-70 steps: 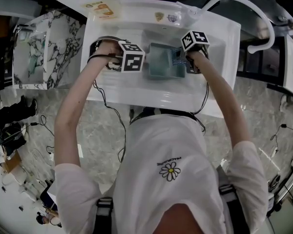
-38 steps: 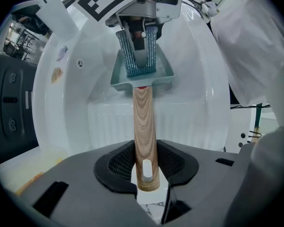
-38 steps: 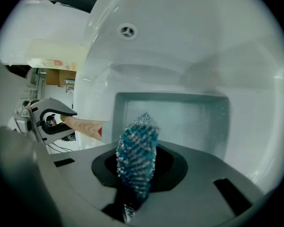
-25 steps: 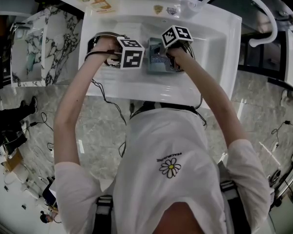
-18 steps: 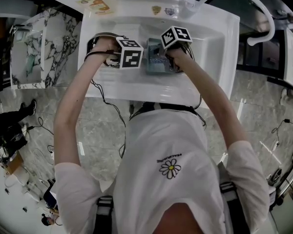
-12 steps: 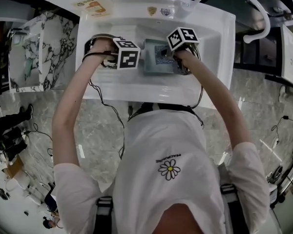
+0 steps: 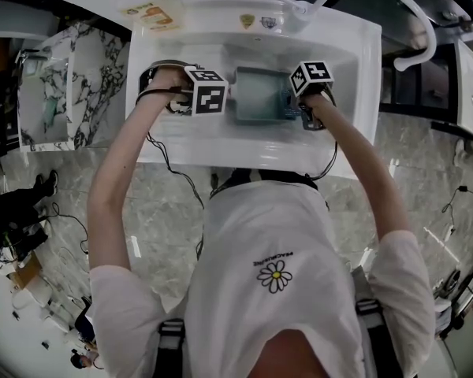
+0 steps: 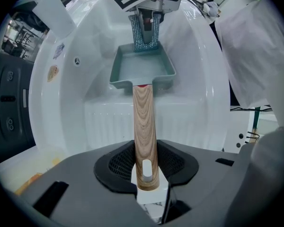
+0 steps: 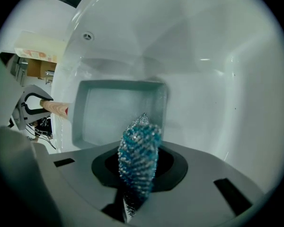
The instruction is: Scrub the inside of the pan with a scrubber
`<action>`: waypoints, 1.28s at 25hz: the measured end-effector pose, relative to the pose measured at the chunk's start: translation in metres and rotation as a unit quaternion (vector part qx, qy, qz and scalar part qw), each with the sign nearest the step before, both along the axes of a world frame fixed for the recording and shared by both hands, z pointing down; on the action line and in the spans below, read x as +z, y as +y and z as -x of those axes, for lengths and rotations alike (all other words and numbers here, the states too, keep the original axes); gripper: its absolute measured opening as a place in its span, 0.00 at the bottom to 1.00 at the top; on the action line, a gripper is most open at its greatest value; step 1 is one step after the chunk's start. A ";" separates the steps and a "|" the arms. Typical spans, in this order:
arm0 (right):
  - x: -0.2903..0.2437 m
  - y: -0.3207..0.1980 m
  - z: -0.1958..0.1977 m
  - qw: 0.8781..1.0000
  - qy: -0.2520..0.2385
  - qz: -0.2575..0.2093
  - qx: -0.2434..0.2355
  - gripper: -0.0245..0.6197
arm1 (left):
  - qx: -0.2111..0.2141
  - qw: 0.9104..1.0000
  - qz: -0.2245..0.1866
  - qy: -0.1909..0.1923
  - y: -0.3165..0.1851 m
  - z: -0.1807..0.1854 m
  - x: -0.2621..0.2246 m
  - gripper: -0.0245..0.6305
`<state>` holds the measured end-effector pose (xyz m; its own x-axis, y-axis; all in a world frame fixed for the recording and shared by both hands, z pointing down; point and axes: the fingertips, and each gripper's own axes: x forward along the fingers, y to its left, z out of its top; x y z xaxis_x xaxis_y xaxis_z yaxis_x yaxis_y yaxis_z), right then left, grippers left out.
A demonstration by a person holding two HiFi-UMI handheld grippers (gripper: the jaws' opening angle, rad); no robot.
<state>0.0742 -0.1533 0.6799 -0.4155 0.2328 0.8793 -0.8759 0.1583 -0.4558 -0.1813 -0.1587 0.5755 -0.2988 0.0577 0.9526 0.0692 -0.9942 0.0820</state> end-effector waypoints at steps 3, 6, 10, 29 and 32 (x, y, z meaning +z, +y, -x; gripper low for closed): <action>0.007 0.006 0.002 1.000 0.008 0.006 0.006 0.13 | 0.002 1.000 0.001 0.000 0.000 -0.001 0.000 0.24; 0.009 0.007 0.008 1.000 0.007 0.008 0.011 0.13 | 0.003 1.000 -0.001 -0.002 0.001 -0.001 0.000 0.24; 0.010 0.009 0.013 1.000 0.008 0.004 0.009 0.13 | 0.002 1.000 -0.001 -0.002 0.002 -0.001 0.000 0.24; -0.016 0.007 0.068 0.996 -0.075 0.006 0.047 0.13 | 0.002 1.000 -0.005 -0.008 0.002 -0.001 0.001 0.24; -0.025 0.008 0.086 0.993 -0.104 0.011 0.058 0.13 | 0.001 1.000 -0.004 -0.009 0.003 0.000 0.000 0.24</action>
